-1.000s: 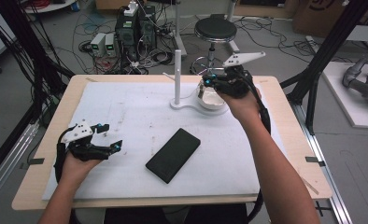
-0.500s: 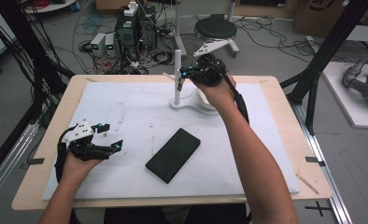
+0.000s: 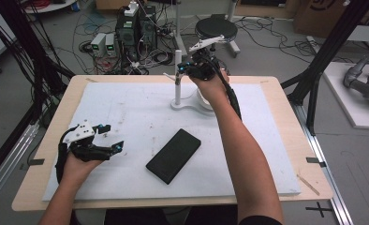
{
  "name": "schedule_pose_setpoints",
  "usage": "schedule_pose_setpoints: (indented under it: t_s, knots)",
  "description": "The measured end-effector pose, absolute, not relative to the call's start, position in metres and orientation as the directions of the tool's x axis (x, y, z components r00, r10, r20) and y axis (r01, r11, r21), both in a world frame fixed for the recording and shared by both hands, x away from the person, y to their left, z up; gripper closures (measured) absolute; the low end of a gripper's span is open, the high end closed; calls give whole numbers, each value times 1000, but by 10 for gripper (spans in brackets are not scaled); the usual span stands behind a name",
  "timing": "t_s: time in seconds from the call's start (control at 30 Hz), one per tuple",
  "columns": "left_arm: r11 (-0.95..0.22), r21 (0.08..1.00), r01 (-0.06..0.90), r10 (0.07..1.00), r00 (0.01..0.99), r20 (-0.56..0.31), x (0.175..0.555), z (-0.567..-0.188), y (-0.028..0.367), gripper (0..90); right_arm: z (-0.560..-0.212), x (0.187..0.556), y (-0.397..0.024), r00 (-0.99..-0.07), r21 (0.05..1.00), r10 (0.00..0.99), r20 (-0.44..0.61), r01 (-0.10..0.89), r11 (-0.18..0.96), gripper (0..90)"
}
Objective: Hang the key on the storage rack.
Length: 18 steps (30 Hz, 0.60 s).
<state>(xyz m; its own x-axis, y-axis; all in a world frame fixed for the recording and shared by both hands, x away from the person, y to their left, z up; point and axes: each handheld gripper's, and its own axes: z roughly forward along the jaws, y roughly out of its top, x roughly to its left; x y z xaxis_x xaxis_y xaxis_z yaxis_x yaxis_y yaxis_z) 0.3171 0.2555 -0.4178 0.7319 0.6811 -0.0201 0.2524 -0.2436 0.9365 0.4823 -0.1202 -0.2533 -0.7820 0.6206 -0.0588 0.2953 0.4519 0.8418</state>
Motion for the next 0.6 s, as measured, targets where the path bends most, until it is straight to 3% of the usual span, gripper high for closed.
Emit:
schedule_pose_setpoints:
  t_s: [0.33, 0.6]
  knots:
    - [-245, 936, 251, 678, 734, -20, 316, -418, 255, 145, -260, 491, -121, -766, 842, 642, -33, 325, 430, 898]
    - [-246, 937, 250, 676, 736, -19, 317, -418, 255, 145, -253, 485, -128, -729, 859, 682, -49, 318, 401, 788]
